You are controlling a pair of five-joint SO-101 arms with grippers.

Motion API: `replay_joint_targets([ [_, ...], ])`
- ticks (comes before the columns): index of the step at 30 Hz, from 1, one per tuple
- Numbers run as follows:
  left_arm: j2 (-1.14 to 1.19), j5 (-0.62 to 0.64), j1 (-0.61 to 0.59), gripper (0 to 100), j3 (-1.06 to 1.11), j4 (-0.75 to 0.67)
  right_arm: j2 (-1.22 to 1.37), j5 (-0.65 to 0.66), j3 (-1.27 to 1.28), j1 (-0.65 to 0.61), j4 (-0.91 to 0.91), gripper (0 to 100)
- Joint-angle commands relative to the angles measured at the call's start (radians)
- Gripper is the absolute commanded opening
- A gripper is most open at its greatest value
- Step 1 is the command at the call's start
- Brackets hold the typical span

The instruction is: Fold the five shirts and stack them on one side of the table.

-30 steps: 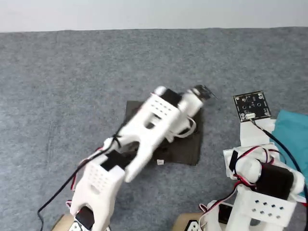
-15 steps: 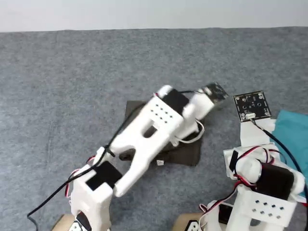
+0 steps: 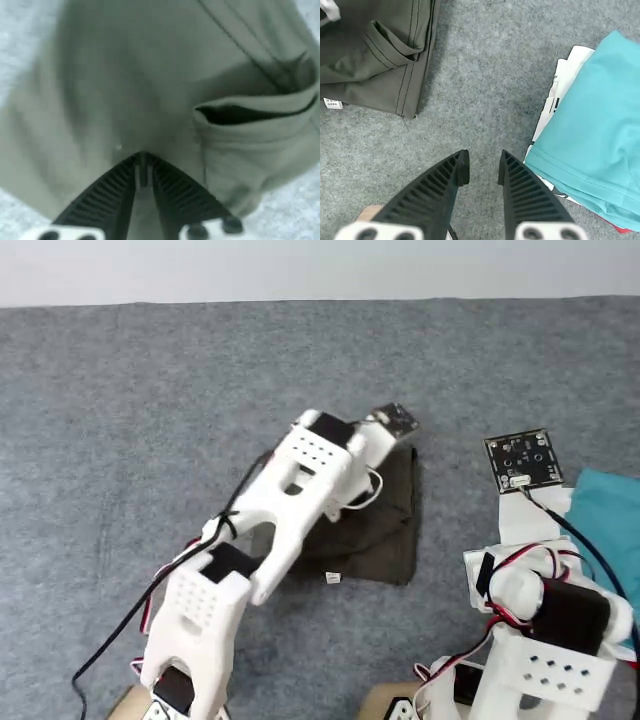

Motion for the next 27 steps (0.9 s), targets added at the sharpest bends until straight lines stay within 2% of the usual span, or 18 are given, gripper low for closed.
replay_joint_targets([
  [1,-0.011,0.014,0.068,1,-0.018,0.026,-0.01,-0.011,-0.008,-0.007,-0.013,10.5],
  [7,-0.063,0.051,0.213,1,-0.018,0.146,-0.01,-0.011,-0.008,-0.007,-0.013,10.5],
  [15,-0.275,0.074,0.247,1,-0.013,0.229,-0.01,-0.011,-0.008,-0.007,-0.015,10.5],
  [21,-0.299,0.034,0.143,1,-0.013,0.198,-0.01,-0.011,-0.008,-0.007,-0.015,10.5],
  [25,-0.227,0.018,0.035,1,-0.013,0.158,-0.01,-0.011,-0.008,-0.007,-0.015,10.5],
  [27,-0.173,0.014,0.028,1,-0.013,0.167,-0.01,-0.011,-0.008,-0.007,-0.015,10.5],
])
